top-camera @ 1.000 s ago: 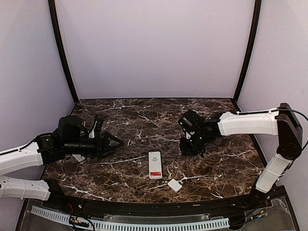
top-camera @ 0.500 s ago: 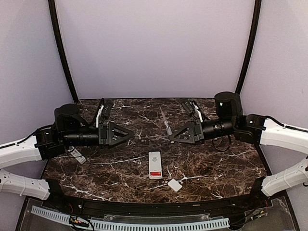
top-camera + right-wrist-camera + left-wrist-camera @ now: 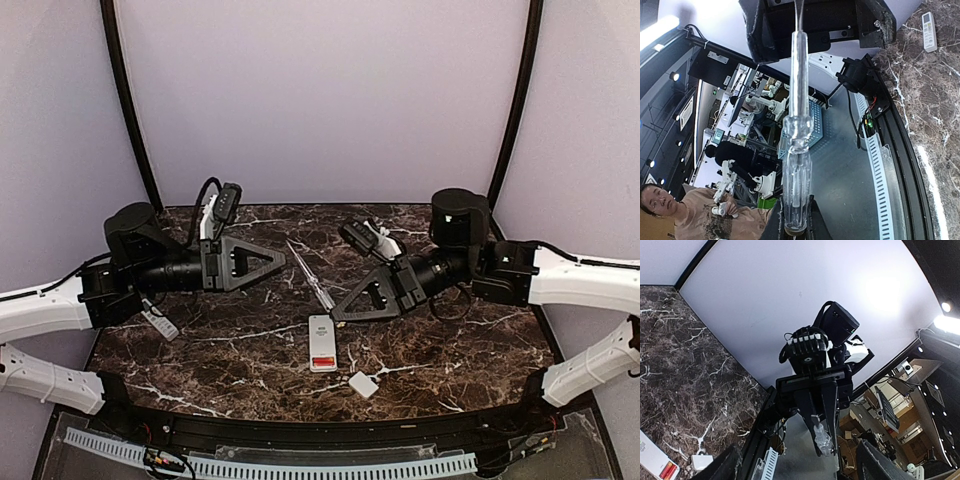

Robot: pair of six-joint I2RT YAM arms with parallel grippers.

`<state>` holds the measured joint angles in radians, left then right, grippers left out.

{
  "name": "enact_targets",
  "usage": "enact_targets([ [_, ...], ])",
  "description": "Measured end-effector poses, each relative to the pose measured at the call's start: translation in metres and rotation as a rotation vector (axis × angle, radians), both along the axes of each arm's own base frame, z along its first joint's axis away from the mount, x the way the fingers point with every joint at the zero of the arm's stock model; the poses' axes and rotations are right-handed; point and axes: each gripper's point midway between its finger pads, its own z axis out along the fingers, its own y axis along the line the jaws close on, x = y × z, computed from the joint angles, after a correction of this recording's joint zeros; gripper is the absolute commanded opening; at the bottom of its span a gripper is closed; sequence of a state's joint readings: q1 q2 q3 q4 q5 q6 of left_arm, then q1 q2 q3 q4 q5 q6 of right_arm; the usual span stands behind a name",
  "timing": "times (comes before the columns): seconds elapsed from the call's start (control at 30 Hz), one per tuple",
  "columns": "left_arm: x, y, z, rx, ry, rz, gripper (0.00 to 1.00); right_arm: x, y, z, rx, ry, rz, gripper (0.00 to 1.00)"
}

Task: Unload the batteries from the remote control
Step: Pass from the right arm to the left

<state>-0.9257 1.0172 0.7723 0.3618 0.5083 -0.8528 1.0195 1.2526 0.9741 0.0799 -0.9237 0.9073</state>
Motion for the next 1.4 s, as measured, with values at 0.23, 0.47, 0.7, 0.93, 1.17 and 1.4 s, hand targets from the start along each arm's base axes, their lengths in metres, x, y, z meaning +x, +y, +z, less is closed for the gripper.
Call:
enact_targets([
  [0.23,-0.002,0.003,0.013,-0.041,-0.012,0.008,0.69,0.006,0.006,0.004,-0.041,-0.037,-0.061,0.0],
  [0.47,0.012,0.016,0.003,0.004,0.08,0.131,0.67,0.022,0.022,-0.007,-0.254,-0.231,-0.228,0.0],
  [0.7,0.021,0.025,-0.007,0.029,0.173,0.208,0.45,0.03,0.028,-0.053,-0.502,-0.34,-0.248,0.0],
  [0.93,0.026,0.032,-0.02,0.068,0.233,0.265,0.39,0.034,0.026,-0.066,-0.594,-0.395,-0.247,0.0],
  [1.17,0.032,0.038,-0.038,0.125,0.284,0.321,0.49,0.032,0.025,-0.066,-0.605,-0.417,-0.245,0.0],
  [1.4,0.033,0.038,-0.046,0.145,0.313,0.329,0.49,0.029,0.027,-0.062,-0.593,-0.423,-0.236,0.0],
])
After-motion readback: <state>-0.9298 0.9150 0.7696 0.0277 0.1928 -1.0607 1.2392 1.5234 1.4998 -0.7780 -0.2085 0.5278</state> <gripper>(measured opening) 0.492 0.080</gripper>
